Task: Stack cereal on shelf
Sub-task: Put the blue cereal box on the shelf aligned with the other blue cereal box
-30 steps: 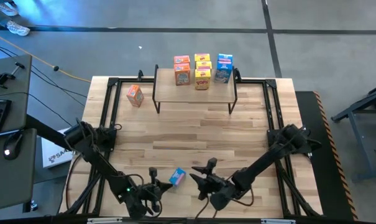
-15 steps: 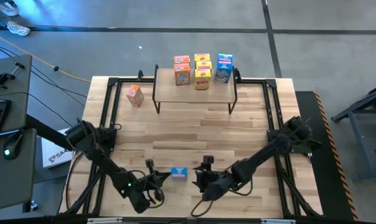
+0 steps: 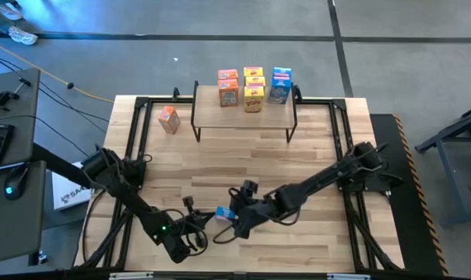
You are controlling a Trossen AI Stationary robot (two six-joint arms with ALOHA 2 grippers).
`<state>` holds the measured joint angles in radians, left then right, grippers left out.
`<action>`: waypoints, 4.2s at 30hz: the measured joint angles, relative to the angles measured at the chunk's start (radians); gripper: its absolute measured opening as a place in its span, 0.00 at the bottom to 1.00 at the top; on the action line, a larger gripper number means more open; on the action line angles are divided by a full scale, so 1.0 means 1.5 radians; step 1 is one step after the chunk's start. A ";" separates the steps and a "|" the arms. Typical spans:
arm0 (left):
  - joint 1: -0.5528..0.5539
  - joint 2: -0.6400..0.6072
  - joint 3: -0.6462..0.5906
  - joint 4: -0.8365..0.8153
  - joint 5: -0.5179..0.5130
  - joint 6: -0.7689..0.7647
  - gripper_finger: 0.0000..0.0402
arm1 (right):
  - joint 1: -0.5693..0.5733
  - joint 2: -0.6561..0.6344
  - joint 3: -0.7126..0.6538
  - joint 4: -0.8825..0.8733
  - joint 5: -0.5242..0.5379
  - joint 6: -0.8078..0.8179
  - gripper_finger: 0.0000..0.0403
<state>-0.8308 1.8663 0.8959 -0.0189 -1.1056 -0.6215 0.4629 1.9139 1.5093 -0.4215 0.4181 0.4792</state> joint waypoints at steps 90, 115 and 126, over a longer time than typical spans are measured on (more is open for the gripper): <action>0.696 -0.473 -0.530 0.704 0.796 0.208 0.00 | -0.583 -0.402 0.000 -0.326 -0.303 -0.622 0.39; 0.759 -0.472 -0.530 0.704 0.835 0.242 0.00 | -0.710 -0.279 0.001 -0.307 -0.294 -0.685 0.46; 0.759 -0.472 -0.530 0.704 0.835 0.241 0.03 | -0.710 -0.284 0.001 -0.300 -0.264 -0.674 0.53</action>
<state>0.3077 1.1580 0.1005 1.0367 0.1471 -0.2595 -0.6018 1.4874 1.5105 -0.8713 0.0219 -0.5322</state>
